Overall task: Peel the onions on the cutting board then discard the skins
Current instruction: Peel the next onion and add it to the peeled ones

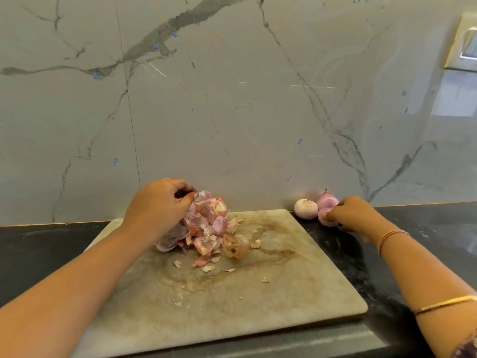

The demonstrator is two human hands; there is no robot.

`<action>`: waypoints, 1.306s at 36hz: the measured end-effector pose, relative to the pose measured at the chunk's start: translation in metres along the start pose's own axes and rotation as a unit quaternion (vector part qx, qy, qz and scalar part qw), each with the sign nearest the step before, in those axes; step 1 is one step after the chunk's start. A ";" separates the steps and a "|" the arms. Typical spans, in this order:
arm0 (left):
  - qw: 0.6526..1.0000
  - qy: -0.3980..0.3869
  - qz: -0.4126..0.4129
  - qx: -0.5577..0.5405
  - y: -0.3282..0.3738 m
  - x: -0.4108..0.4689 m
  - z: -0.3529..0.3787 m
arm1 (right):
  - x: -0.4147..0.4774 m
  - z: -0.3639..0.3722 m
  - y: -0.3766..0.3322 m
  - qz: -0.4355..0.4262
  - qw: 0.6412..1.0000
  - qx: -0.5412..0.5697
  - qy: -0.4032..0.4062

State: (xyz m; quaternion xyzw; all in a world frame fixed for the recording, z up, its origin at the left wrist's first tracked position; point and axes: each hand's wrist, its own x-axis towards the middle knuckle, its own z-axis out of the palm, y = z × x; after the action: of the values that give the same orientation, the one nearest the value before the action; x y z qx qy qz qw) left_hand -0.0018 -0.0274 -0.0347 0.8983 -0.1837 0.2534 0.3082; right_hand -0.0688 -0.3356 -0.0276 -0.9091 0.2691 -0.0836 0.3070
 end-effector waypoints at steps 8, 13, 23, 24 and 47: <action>1.000 0.000 0.004 0.009 0.001 0.000 0.000 | 0.010 0.008 0.008 0.006 0.999 0.043 0.003; 1.000 0.006 0.005 0.008 0.001 -0.001 -0.001 | 0.015 0.012 0.011 -0.018 0.998 0.060 0.012; 1.000 0.016 -0.008 0.011 -0.001 0.001 -0.001 | 0.015 0.008 0.013 -0.094 0.991 0.006 0.096; 1.000 0.016 -0.009 0.011 -0.001 0.000 -0.002 | 0.014 0.008 0.011 -0.107 0.989 0.003 0.103; 0.991 -0.123 -0.022 0.056 -0.009 0.006 0.003 | -0.020 0.078 -0.129 -0.388 0.915 -0.014 -0.112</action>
State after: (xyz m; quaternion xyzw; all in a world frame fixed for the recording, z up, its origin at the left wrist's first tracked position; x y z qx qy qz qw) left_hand 0.0087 -0.0238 -0.0373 0.9423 -0.1860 0.1439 0.2381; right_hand -0.0045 -0.1991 -0.0118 -0.9497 -0.1394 -0.0902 0.2655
